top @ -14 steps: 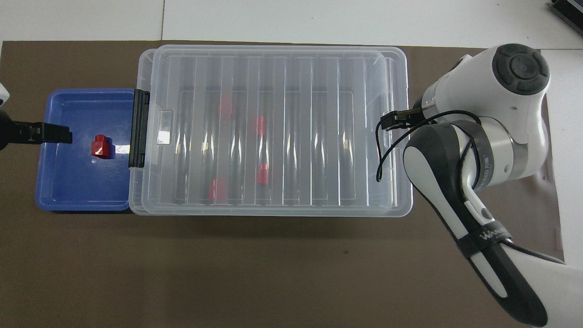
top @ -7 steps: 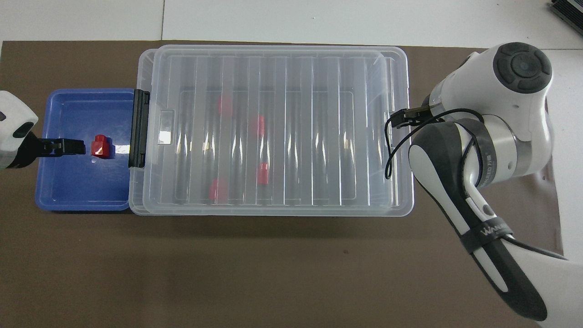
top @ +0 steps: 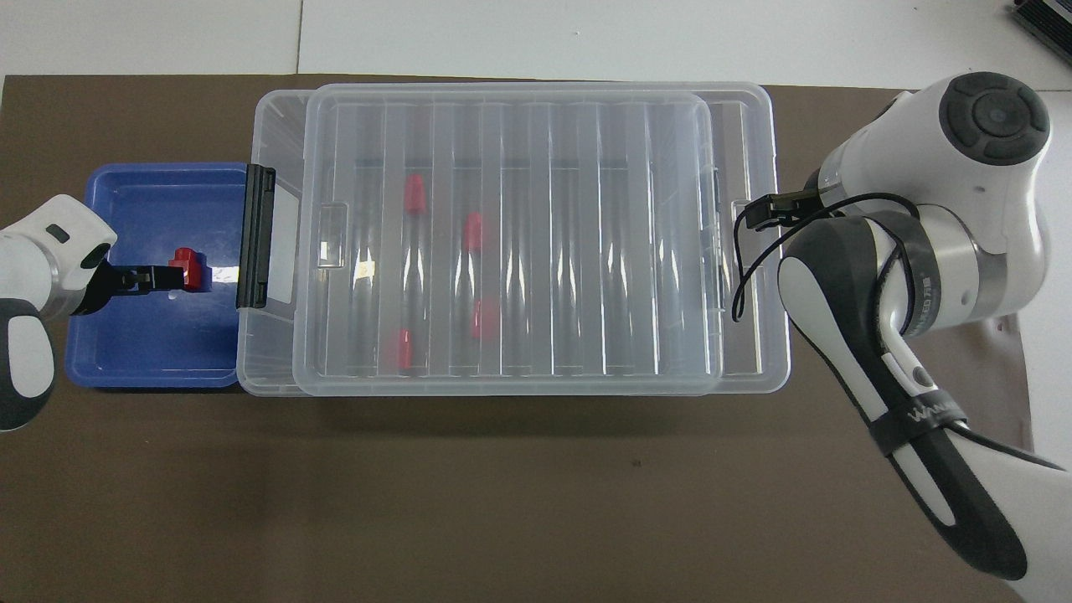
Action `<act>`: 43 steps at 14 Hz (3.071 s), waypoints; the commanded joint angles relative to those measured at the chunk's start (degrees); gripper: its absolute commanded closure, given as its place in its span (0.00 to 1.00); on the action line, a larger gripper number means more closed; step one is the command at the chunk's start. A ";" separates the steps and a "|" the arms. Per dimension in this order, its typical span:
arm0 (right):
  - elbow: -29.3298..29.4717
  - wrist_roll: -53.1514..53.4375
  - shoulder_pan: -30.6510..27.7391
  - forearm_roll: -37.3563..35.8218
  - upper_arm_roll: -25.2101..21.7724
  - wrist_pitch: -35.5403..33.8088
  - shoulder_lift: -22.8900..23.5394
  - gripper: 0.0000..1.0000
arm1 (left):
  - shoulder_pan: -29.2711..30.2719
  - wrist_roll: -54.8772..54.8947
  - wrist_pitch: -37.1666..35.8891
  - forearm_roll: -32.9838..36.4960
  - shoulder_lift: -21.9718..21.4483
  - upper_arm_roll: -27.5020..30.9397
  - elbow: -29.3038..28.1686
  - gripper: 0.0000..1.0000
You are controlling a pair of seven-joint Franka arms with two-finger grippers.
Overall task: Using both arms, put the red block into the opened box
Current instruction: 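Slide the lid open with the right gripper while the left gripper grasps the block, then lift the red block out of the blue tray with the left gripper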
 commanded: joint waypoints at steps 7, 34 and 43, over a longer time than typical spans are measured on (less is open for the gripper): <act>0.39 -1.21 -5.19 -4.69 0.19 -3.73 -0.70 0.00 | 1.92 2.83 15.21 -0.90 12.01 -0.47 -0.12 0.00; 0.48 -7.36 -11.08 -7.52 0.10 -7.43 -3.24 0.00 | 0.78 -19.81 -32.76 -1.08 1.57 -10.21 25.10 1.00; 2.85 -6.13 -10.47 3.10 0.62 -16.20 -13.51 0.00 | -6.59 -37.68 -21.36 -1.08 1.21 -15.59 20.45 1.00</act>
